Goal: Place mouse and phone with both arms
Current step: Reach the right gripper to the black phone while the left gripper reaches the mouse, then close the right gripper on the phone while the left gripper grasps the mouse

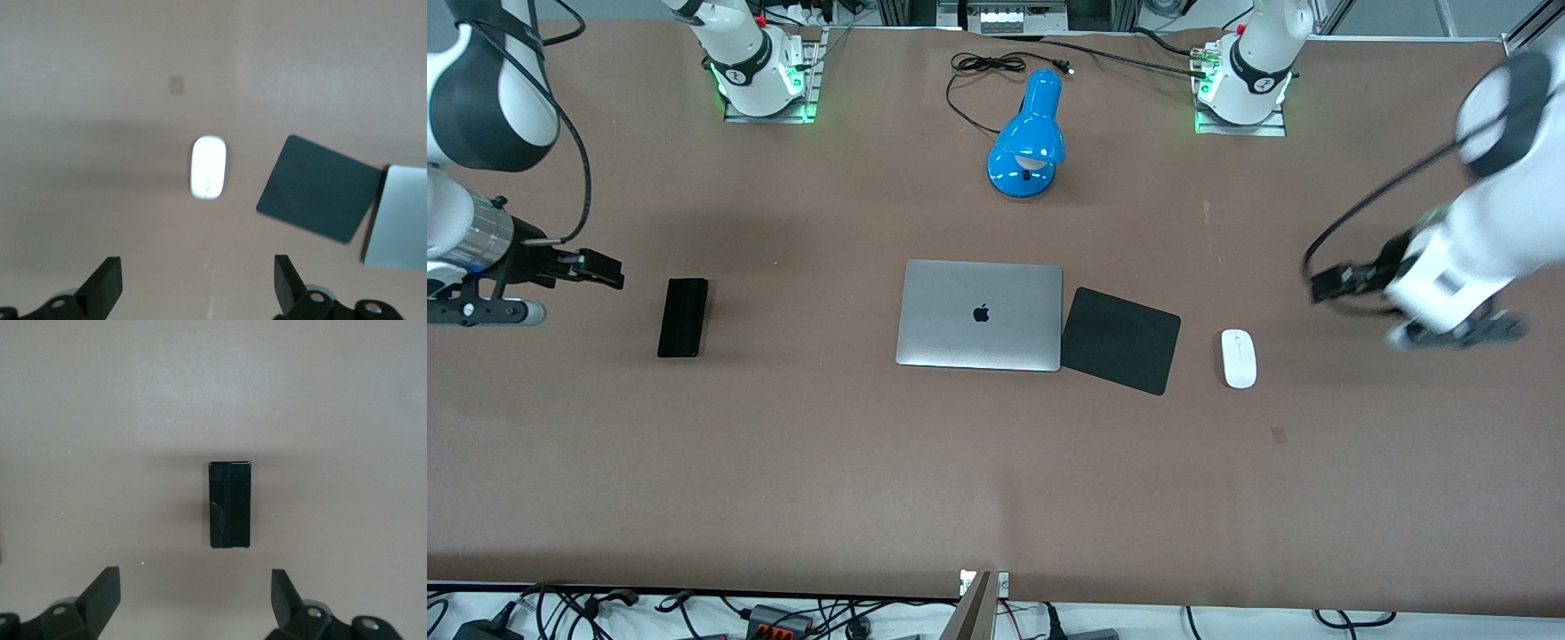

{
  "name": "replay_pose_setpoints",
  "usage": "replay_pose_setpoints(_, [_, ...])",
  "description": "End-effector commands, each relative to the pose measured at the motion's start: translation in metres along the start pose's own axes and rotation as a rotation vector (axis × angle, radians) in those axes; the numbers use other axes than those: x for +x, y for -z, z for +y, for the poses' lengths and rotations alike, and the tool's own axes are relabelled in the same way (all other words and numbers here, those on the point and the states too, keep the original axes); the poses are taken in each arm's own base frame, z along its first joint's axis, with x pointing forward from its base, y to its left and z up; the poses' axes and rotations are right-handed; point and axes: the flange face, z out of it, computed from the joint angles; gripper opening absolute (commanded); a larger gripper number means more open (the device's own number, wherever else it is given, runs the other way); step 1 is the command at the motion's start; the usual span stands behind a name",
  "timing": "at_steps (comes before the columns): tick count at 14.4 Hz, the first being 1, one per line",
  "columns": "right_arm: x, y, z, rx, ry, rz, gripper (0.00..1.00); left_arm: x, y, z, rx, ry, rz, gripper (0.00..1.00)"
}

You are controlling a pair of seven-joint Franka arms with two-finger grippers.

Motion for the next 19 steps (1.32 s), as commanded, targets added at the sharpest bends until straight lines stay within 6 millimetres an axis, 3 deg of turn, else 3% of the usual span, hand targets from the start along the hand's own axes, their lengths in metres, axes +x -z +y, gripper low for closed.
replay_pose_setpoints(1, [0.0, -0.039, 0.002, -0.013, -0.013, -0.001, 1.0, 0.03, -0.058, 0.002, -0.003, -0.012, -0.015, 1.0])
replay_pose_setpoints(3, [0.003, -0.074, 0.011, -0.009, -0.028, -0.014, 1.0, 0.038, -0.104, -0.001, 0.02, -0.02, -0.016, 1.0])
replay_pose_setpoints(5, [0.001, -0.107, 0.022, -0.004, -0.046, -0.013, 1.0, 0.028, -0.147, 0.002, 0.02, -0.035, 0.01, 1.0])
replay_pose_setpoints(7, [-0.006, -0.138, 0.03, -0.001, -0.059, -0.011, 1.0, 0.025, -0.169, 0.004, 0.013, -0.043, 0.034, 1.0])
replay_pose_setpoints(10, [-0.008, -0.18, 0.027, 0.006, -0.053, -0.052, 1.0, 0.015, -0.213, 0.011, 0.046, -0.124, 0.057, 1.0])
replay_pose_setpoints(14, [-0.004, -0.221, 0.032, 0.004, -0.045, -0.077, 1.0, 0.008, -0.244, 0.007, 0.042, -0.129, 0.051, 1.0])
replay_pose_setpoints(19, [0.0, -0.258, 0.039, 0.004, -0.044, -0.071, 1.0, 0.01, -0.263, 0.002, 0.038, -0.124, 0.043, 1.0])
